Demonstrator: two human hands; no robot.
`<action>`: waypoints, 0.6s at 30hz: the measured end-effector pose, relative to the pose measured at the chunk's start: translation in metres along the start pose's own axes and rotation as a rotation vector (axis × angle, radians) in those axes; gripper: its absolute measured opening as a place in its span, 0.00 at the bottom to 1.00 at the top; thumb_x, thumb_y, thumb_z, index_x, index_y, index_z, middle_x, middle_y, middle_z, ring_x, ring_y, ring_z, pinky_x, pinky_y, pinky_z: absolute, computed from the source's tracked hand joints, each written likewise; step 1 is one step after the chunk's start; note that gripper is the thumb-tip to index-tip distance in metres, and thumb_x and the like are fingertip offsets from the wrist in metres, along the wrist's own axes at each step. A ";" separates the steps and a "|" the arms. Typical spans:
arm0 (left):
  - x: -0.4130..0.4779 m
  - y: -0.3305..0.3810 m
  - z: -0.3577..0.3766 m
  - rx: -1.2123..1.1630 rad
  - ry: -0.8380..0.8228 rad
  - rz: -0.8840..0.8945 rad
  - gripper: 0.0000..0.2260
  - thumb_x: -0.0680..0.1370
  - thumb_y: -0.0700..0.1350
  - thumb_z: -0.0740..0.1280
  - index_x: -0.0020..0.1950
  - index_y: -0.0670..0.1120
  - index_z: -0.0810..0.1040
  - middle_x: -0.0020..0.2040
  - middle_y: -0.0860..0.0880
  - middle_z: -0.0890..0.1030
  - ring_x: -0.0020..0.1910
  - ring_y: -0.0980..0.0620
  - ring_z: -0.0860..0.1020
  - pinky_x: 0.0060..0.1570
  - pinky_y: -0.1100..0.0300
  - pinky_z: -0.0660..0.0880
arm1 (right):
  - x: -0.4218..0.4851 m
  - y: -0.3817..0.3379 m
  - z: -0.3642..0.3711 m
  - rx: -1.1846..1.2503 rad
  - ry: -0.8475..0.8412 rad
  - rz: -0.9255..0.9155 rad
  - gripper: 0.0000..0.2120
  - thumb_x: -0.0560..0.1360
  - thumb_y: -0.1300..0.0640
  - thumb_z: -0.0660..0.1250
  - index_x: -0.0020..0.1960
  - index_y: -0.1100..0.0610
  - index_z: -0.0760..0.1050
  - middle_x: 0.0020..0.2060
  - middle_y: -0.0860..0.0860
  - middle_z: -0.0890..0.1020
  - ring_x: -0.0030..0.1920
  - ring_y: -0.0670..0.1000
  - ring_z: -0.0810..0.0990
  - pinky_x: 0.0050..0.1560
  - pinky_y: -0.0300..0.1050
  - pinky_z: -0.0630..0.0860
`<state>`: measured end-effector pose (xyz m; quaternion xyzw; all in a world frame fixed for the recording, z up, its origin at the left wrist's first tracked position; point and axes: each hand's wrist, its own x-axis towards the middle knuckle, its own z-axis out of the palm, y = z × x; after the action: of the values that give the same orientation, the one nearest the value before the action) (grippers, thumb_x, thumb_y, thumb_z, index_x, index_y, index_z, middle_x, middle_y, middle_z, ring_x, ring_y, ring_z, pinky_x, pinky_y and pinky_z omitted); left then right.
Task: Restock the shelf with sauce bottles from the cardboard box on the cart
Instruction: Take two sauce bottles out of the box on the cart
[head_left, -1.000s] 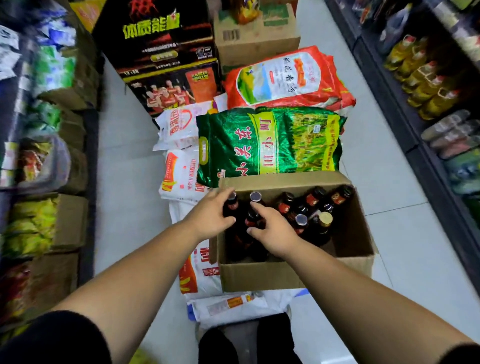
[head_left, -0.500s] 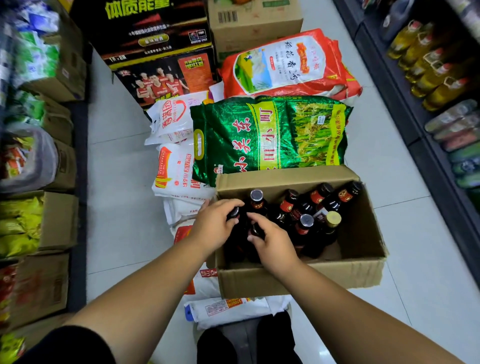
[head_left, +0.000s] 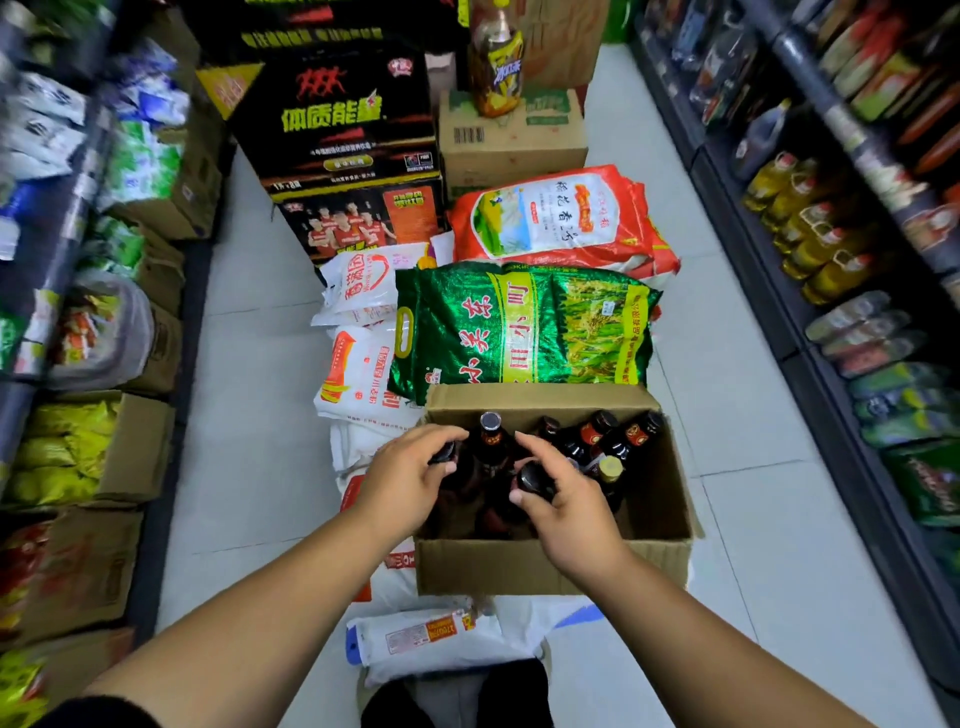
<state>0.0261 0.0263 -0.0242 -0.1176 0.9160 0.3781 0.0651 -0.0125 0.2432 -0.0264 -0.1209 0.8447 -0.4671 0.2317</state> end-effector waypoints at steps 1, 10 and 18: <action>-0.009 0.008 -0.012 -0.013 0.020 -0.009 0.18 0.77 0.40 0.68 0.63 0.57 0.76 0.63 0.56 0.77 0.59 0.59 0.73 0.60 0.65 0.70 | -0.003 -0.011 -0.009 -0.012 -0.017 -0.027 0.31 0.74 0.58 0.71 0.70 0.33 0.66 0.59 0.40 0.80 0.59 0.45 0.79 0.61 0.48 0.76; -0.071 0.068 -0.152 -0.128 0.333 -0.023 0.18 0.75 0.41 0.69 0.63 0.56 0.77 0.56 0.54 0.77 0.57 0.56 0.75 0.56 0.72 0.67 | -0.011 -0.167 -0.040 -0.117 -0.051 -0.370 0.25 0.74 0.58 0.71 0.67 0.39 0.73 0.59 0.43 0.81 0.60 0.44 0.78 0.60 0.37 0.73; -0.127 0.019 -0.298 -0.163 0.586 0.003 0.20 0.72 0.47 0.67 0.58 0.69 0.71 0.54 0.51 0.80 0.53 0.51 0.78 0.59 0.58 0.74 | 0.004 -0.324 0.059 -0.080 -0.094 -0.620 0.27 0.73 0.61 0.71 0.65 0.38 0.73 0.56 0.33 0.78 0.57 0.33 0.76 0.64 0.39 0.72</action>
<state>0.1346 -0.1501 0.2257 -0.2253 0.8625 0.4003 -0.2123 0.0103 0.0250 0.2193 -0.4033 0.7735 -0.4758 0.1123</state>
